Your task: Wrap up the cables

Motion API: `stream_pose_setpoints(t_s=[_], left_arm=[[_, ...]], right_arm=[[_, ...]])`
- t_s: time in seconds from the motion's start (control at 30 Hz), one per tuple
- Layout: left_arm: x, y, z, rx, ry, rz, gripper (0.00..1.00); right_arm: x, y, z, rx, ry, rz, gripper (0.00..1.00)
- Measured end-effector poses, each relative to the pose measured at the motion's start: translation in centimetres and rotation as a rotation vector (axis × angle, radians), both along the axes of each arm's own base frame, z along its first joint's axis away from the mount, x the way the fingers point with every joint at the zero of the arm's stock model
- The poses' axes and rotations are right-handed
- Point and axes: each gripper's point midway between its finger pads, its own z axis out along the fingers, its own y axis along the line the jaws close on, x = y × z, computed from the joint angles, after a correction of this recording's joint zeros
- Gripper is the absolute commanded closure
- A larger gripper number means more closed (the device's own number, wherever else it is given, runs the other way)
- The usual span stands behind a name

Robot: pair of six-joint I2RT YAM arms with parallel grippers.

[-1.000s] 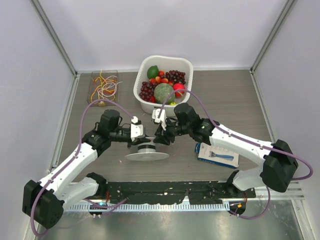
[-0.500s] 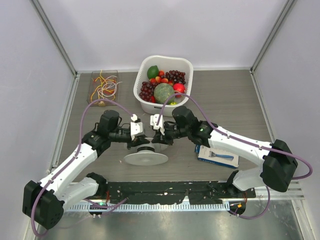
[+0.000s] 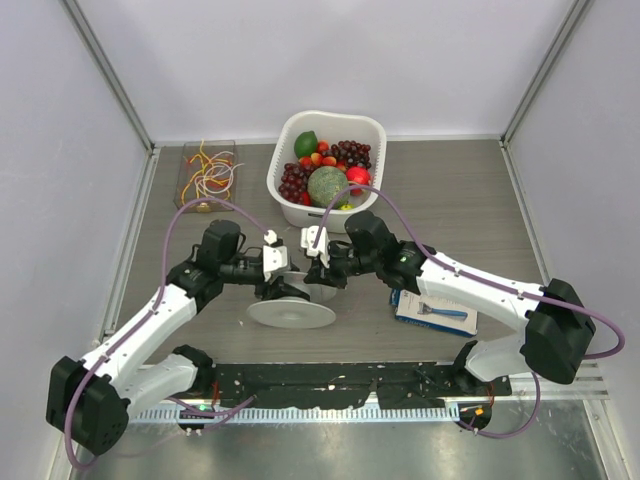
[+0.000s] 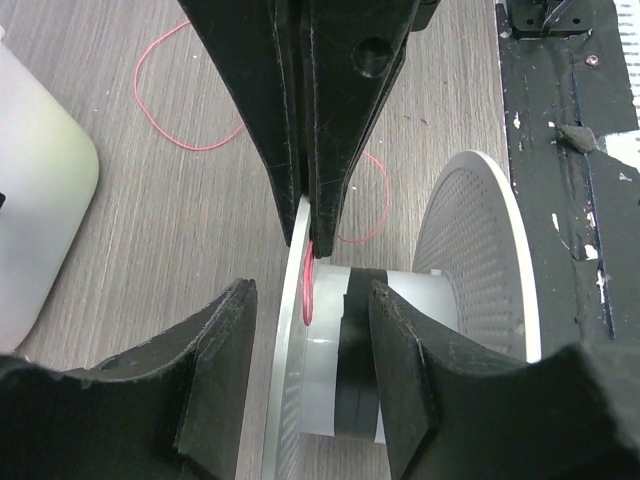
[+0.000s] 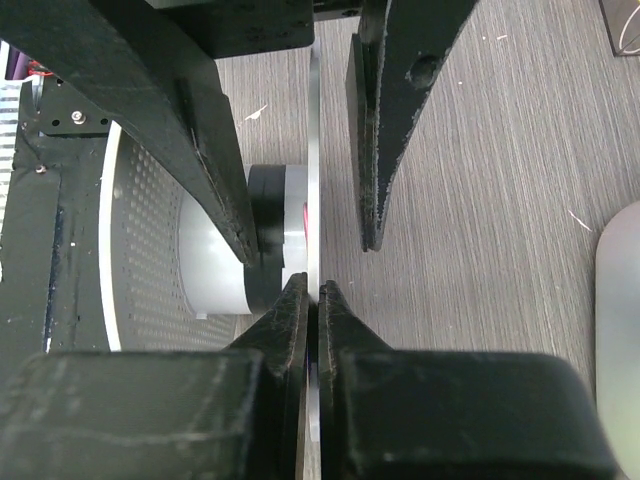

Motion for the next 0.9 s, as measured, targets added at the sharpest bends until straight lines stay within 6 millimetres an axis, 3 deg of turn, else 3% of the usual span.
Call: stream_pose_setpoints(t_s=[0.37, 0.53, 0.6, 0.9], left_arm=[[0.9, -0.5, -0.5, 0.008, 0.019, 0.028, 0.59], [1.7, -0.6, -0.4, 0.005, 0.012, 0.063, 0.78], [1.9, -0.6, -0.3, 0.004, 0.014, 0.074, 0.82], [2.0, -0.7, -0.3, 0.001, 0.015, 0.080, 0.64]], right_arm=[[0.2, -0.1, -0.1, -0.004, -0.001, -0.013, 0.99], [0.4, -0.2, -0.1, -0.004, 0.008, -0.028, 0.99], [0.4, -0.2, -0.1, -0.005, 0.008, -0.028, 0.99], [0.3, -0.2, 0.0, -0.002, 0.004, -0.017, 0.99]])
